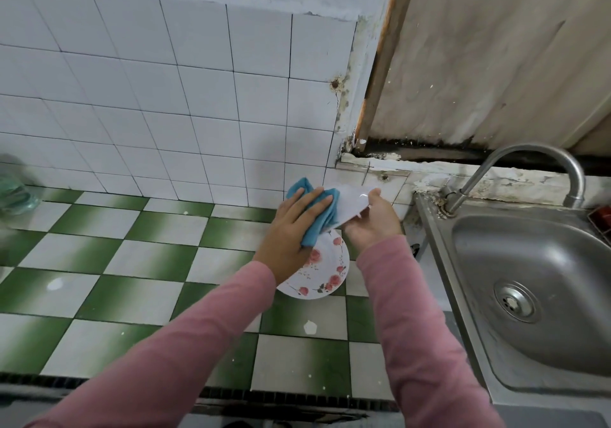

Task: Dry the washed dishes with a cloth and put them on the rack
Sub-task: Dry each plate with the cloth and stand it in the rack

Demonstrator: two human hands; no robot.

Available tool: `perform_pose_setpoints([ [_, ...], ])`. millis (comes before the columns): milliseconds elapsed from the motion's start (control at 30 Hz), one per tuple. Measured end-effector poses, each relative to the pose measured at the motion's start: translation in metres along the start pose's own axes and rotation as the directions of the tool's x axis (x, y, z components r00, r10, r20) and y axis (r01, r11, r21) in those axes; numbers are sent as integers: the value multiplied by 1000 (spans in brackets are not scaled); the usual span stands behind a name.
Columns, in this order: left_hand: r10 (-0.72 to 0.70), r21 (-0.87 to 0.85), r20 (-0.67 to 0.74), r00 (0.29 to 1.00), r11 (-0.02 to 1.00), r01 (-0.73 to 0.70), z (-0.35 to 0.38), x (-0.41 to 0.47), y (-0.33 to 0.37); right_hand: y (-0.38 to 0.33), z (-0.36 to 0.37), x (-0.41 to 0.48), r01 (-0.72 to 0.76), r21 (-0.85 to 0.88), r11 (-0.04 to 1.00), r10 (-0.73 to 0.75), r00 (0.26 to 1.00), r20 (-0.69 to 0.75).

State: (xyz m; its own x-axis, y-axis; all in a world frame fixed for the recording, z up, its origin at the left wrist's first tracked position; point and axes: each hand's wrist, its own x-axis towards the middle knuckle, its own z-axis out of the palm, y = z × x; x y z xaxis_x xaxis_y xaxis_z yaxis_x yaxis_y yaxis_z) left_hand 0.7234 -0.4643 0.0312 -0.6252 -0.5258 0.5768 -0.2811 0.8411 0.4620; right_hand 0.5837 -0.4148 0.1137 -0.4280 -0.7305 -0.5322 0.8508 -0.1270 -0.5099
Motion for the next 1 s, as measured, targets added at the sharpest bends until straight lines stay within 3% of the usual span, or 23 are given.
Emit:
perform_pose_setpoints([
  [133, -198, -262, -58, 979, 949, 176, -10, 3, 2, 5, 3, -11, 147, -238, 960, -144, 989, 32],
  [233, -521, -545, -3, 854, 717, 435, -21, 8, 9, 8, -10, -12, 211, -638, 741, -254, 967, 26],
  [333, -701, -659, 40, 712, 517, 546, -31, 10, 4, 8, -34, -7, 218, -802, 555, -411, 911, -37],
  [467, -784, -795, 209, 584, 211, 568, -43, 16, 3, 8, -67, -10, 100, -772, 627, -368, 912, -181],
  [567, -772, -803, 351, 531, 44, 595, -49, 22, 7, 6, -83, -27, 85, -689, 719, -281, 943, -177],
  [733, -711, -743, 437, 551, 59, 666, -48, 33, 20, -4, -94, -52, 156, -453, 878, -182, 983, -15],
  [867, -628, -701, 528, 572, 59, 711, -35, 43, 32, -23, -106, -78, 231, -359, 904, -261, 965, -37],
  [1000, -486, -663, 660, 573, -20, 748, -13, 54, 70, -52, -133, -115, 372, -333, 866, -426, 899, -104],
])
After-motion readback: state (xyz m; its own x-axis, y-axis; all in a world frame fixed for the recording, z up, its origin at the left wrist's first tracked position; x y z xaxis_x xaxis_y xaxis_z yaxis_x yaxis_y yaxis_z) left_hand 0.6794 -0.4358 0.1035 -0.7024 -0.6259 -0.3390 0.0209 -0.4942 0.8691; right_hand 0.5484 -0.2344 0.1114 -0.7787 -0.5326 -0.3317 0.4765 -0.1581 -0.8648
